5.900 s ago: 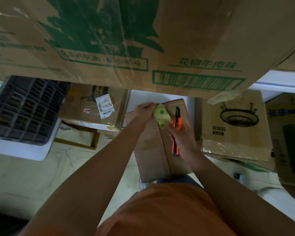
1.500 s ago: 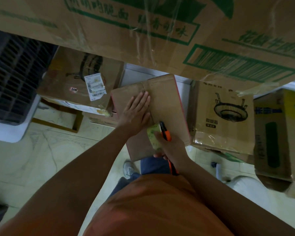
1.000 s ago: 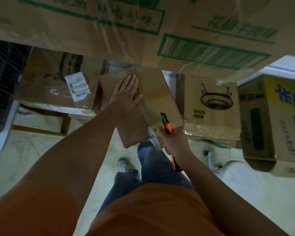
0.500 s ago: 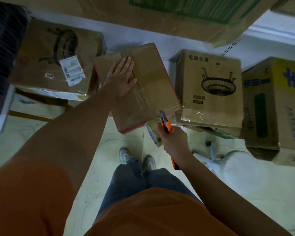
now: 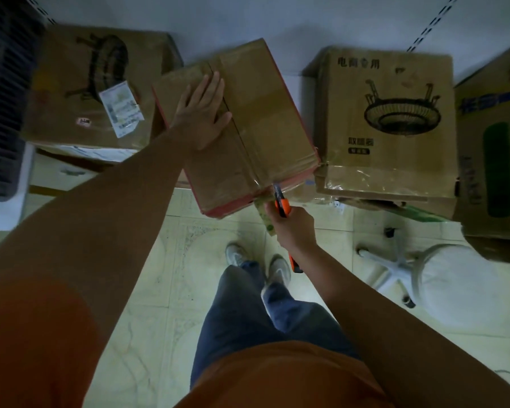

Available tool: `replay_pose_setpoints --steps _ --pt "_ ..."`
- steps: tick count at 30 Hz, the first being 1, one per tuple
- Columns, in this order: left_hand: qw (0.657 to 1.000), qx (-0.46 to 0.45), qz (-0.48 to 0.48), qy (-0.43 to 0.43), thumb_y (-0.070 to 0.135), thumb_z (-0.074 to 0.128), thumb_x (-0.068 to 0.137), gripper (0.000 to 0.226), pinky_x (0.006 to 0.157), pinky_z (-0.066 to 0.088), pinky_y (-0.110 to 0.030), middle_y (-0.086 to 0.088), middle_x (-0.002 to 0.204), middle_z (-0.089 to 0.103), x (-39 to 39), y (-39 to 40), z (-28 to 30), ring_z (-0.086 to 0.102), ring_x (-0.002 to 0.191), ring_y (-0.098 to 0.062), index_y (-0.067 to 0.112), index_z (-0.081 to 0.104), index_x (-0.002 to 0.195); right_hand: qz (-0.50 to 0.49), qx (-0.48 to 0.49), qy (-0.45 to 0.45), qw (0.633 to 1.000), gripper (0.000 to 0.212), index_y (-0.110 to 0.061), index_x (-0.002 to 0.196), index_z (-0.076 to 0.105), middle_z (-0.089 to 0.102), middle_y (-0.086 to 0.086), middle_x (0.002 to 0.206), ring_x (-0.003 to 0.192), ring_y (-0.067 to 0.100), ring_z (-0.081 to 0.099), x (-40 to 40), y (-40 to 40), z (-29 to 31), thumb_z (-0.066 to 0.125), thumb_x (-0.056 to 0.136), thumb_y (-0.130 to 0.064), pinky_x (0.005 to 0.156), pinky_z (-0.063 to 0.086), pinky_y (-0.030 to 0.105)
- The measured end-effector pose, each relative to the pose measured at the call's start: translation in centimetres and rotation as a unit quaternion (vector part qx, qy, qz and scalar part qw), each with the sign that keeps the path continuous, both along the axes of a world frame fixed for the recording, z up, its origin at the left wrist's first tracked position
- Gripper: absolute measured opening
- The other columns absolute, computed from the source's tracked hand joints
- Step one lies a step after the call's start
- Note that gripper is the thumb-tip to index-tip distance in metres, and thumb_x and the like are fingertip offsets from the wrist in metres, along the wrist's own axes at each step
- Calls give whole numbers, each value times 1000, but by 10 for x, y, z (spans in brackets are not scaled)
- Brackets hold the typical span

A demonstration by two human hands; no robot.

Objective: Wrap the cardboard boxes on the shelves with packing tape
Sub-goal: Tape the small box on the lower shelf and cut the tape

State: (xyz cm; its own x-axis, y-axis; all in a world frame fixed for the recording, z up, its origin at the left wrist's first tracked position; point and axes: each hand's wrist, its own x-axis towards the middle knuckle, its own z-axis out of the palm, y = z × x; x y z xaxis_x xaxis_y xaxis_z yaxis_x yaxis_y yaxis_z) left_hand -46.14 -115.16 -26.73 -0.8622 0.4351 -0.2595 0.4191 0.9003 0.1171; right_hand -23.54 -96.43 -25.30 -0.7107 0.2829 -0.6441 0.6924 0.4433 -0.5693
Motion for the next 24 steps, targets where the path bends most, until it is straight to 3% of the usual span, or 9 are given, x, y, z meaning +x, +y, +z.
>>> replay_pose_setpoints --steps 4,7,10,12,13,16,20,22,24 --pt "1000 2 5 4 58 17 102 73 123 -4 -42 0 167 -7 -3 -2 0 -8 153 -16 16 -3 159 -31 -44 35 998 50 -12 65 54 59 12 56 51 27 59 10 7 -10 58 93 -54 62 55 44" --pt "1000 3 21 -18 73 13 94 87 123 -6 -42 2 166 -12 -4 4 5 -11 153 -14 17 -6 158 -62 30 153 986 37 -18 77 58 60 6 64 56 23 59 22 22 -10 55 95 -51 53 49 41" --pt "999 -1 30 -11 80 13 89 96 124 -5 -44 1 166 -13 -6 8 7 -12 153 -15 17 -8 158 -12 152 281 947 35 -23 117 63 65 0 114 83 7 62 -4 41 0 48 98 -49 60 47 25" --pt "1000 -3 23 -9 80 13 89 96 124 -5 -45 0 166 -14 -8 10 7 -12 153 -16 18 -9 158 113 184 314 925 48 -28 144 47 37 -4 156 108 5 59 -40 54 4 48 100 -46 71 53 22" --pt "1000 -5 21 -11 80 13 89 95 124 -5 -45 1 166 -14 -9 9 6 -13 152 -16 18 -10 158 170 188 302 919 52 -30 149 40 21 -6 163 115 8 58 -57 59 3 49 100 -46 77 56 25" --pt "1000 -8 27 -13 79 13 90 90 122 -7 -50 2 166 -15 -18 10 6 -16 152 -22 25 -10 158 249 206 233 917 58 -32 152 34 6 -10 166 124 21 58 -96 71 -2 49 99 -51 84 58 39" --pt "999 -26 35 29 65 11 99 71 121 -7 -55 0 167 -7 -9 28 13 -15 152 -31 28 -2 159 235 156 205 937 63 -36 151 34 9 -16 164 127 22 55 -121 82 -5 52 95 -57 92 55 41" --pt "997 -8 57 56 62 8 100 72 122 -3 -54 0 168 -1 28 46 12 -8 153 -28 22 2 159 217 156 205 942 61 -34 149 38 31 -10 158 119 24 60 -129 82 -4 53 94 -56 91 54 37" --pt "994 22 90 52 77 8 92 89 123 -1 -53 1 167 -2 74 63 8 -5 154 -23 18 2 159 198 166 193 947 57 -28 145 45 59 -1 121 108 26 63 -133 79 -3 54 95 -54 83 50 32"
